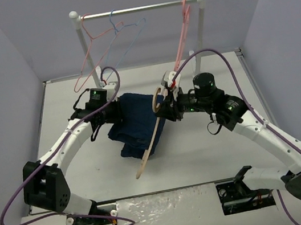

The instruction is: Place the trousers on the hanger

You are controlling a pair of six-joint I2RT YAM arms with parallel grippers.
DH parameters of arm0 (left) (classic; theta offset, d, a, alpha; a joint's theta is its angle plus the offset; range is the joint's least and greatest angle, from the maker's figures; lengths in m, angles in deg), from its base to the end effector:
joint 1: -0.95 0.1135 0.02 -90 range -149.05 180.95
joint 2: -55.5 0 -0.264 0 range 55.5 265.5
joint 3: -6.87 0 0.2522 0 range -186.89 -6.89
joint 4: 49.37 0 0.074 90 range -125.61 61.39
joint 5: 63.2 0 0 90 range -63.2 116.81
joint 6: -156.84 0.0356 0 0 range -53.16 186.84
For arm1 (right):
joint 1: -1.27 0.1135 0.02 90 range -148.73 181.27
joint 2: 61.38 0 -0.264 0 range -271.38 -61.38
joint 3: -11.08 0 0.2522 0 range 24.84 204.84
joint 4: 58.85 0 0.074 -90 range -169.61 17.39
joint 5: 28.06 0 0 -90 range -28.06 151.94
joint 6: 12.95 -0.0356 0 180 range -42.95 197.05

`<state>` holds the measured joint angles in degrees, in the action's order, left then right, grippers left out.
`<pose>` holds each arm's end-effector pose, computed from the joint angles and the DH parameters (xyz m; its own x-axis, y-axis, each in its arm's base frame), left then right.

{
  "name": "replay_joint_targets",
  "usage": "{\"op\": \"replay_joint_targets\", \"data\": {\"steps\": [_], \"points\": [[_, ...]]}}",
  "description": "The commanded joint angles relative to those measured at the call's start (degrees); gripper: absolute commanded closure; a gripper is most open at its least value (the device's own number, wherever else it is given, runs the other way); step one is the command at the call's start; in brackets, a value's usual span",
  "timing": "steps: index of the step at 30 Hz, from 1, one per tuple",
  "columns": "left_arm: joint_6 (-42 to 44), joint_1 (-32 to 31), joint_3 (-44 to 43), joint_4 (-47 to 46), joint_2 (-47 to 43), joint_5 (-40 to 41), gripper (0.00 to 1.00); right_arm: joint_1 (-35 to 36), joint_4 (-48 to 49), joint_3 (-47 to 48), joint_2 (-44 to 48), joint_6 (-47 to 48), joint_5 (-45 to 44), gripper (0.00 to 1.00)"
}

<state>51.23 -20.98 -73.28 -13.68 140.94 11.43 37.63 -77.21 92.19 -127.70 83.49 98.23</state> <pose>0.3044 -0.1327 0.2824 -0.7328 0.0153 -0.6803 0.3619 0.8554 -0.3706 0.1971 0.1713 0.4133 0.0571 -0.0702 -0.9959 -0.9532 0.2929 -0.0753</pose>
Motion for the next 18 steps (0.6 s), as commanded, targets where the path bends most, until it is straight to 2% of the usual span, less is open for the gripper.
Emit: {"op": "replay_joint_targets", "data": {"steps": [1,8,10,12,15,18], "points": [[-3.25,1.08,1.53,-6.76,3.3,0.83,1.0,0.19,0.06,12.48,-1.62,1.01,1.5,1.0],[-7.97,-1.75,4.43,-14.58,5.5,-2.36,1.0,0.71,-3.75,22.74,-6.73,1.11,1.03,1.0],[-9.37,-2.8,5.28,-17.0,6.19,-2.97,0.94,0.71,-4.27,23.97,-7.07,1.57,0.84,1.0],[-10.27,-3.48,6.42,-19.1,6.37,-3.19,0.8,0.68,-4.31,24.41,-6.96,1.68,0.41,1.0],[-13.18,-3.73,8.57,-21.28,5.09,-4.11,0.43,0.72,-4.71,24.56,-6.65,1.95,-0.01,1.0],[-13.78,-3.73,9.9,-22.57,2.69,-2.94,0.28,0.64,-5.77,25.89,-6.79,2.59,-0.72,1.0]]}}
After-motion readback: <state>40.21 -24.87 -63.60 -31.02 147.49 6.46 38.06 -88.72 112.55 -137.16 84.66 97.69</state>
